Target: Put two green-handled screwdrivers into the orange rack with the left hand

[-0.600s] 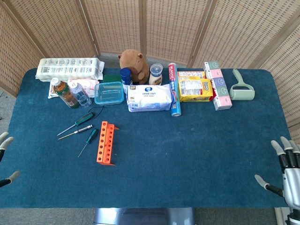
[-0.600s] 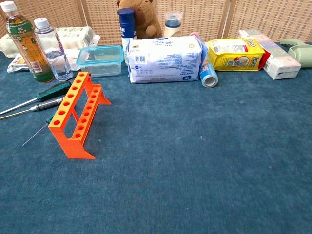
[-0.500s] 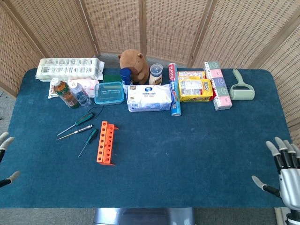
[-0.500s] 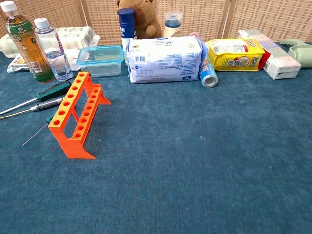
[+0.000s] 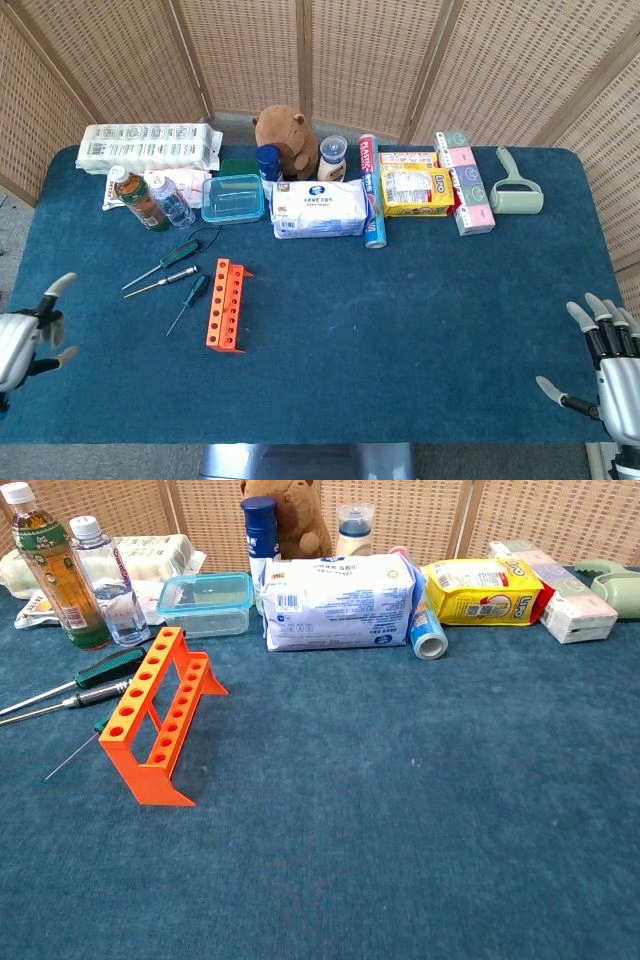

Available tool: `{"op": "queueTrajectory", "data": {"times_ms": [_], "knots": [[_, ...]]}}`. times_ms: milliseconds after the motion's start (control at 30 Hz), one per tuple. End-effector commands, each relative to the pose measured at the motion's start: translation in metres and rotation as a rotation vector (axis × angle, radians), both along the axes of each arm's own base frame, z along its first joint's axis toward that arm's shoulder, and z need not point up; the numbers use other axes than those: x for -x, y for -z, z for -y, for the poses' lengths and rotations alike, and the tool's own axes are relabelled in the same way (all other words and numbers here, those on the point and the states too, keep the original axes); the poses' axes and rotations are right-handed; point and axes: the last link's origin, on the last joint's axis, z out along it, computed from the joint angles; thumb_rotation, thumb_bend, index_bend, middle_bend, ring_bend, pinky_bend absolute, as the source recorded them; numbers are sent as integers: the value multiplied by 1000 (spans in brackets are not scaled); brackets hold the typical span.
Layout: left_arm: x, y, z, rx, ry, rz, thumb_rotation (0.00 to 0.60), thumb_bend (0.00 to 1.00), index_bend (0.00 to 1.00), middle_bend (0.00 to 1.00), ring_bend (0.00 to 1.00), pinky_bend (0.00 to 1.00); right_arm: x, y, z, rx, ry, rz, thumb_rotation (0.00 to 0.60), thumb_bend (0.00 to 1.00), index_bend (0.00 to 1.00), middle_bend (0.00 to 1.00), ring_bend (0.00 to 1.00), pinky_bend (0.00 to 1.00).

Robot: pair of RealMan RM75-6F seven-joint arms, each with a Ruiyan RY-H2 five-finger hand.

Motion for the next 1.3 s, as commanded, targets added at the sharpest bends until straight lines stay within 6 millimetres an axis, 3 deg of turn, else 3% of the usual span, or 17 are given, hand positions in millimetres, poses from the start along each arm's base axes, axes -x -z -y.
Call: {"op": "queueTrajectory", "data": {"times_ms": [33, 267, 333, 400, 500, 967, 1233, 1300], "knots": [[-19, 12, -23, 95, -2, -56, 600, 52, 107, 943, 895, 953, 0, 0, 0, -1, -1, 3, 497, 0, 125, 52, 0, 0], [-43, 38, -61, 218, -9, -168, 590, 42, 107, 943, 895, 953, 0, -3, -1, 1, 3, 21, 498, 0, 133, 51, 0, 0], [-49, 55, -79, 267, 0, -230, 489, 40, 107, 943, 895, 954, 2, -6, 0, 3, 13, 33, 500, 0, 133, 51, 0, 0], [-52, 69, -95, 284, -23, -244, 322, 37, 107, 942, 895, 954, 4, -7, 1, 2, 18, 44, 496, 0, 134, 51, 0, 0], [-57, 83, -111, 318, -56, -222, 251, 35, 107, 943, 896, 953, 4, -6, 3, -8, 20, 69, 497, 0, 136, 51, 0, 0], [-63, 129, -149, 408, -96, -137, 245, 59, 123, 943, 895, 954, 4, -7, 4, -9, 20, 89, 500, 0, 138, 51, 0, 0], [-55, 144, -155, 444, -143, -117, 245, 71, 123, 943, 896, 953, 4, -5, 5, -16, 25, 96, 502, 0, 138, 51, 0, 0], [-55, 147, -155, 462, -147, -112, 218, 84, 125, 943, 895, 953, 3, -5, 5, -18, 24, 99, 500, 0, 138, 51, 0, 0]]}}
